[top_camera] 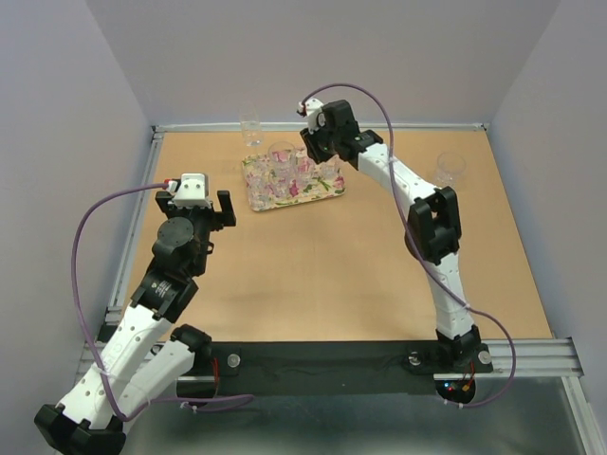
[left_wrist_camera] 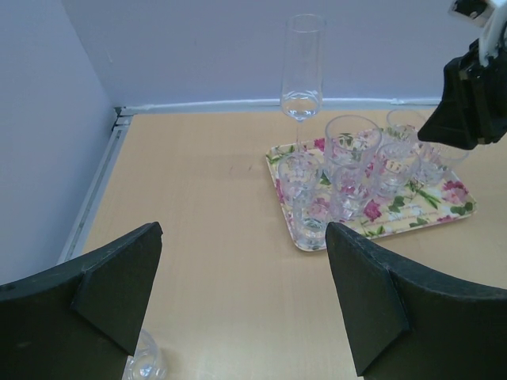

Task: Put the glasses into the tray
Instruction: Place the glass into the tray

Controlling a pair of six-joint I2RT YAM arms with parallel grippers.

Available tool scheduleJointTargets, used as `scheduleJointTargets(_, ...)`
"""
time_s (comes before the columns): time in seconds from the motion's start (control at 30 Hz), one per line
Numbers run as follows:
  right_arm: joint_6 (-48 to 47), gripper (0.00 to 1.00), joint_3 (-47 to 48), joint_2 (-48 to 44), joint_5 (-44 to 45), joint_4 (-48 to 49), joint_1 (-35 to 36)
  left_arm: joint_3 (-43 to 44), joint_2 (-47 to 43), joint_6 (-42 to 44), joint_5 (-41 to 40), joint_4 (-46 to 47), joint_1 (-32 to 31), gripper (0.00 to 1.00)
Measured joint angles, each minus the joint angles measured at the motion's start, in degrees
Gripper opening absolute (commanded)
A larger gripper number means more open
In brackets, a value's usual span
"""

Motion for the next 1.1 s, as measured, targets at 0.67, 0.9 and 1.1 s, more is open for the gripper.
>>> scheduleJointTargets(0.67, -13.3, 0.54, -42.4, -36.9, -6.7, 1.1, -1.0, -0.7, 2.1, 0.0, 1.6, 0.4, 0.0, 0.96)
scheduleJointTargets(0.9, -15.3, 0.66, -51.5, -46.7, -8.9, 0.9, -4.0, -0.7, 3.2, 0.0, 2.2, 0.4, 0.3, 0.96)
scheduleJointTargets(1.1, -15.9, 0.79, -57.1, -51.2, -13.9, 1.5, -7.2, -0.7, 4.2, -0.1, 3.0, 0.4, 0.3, 0.96)
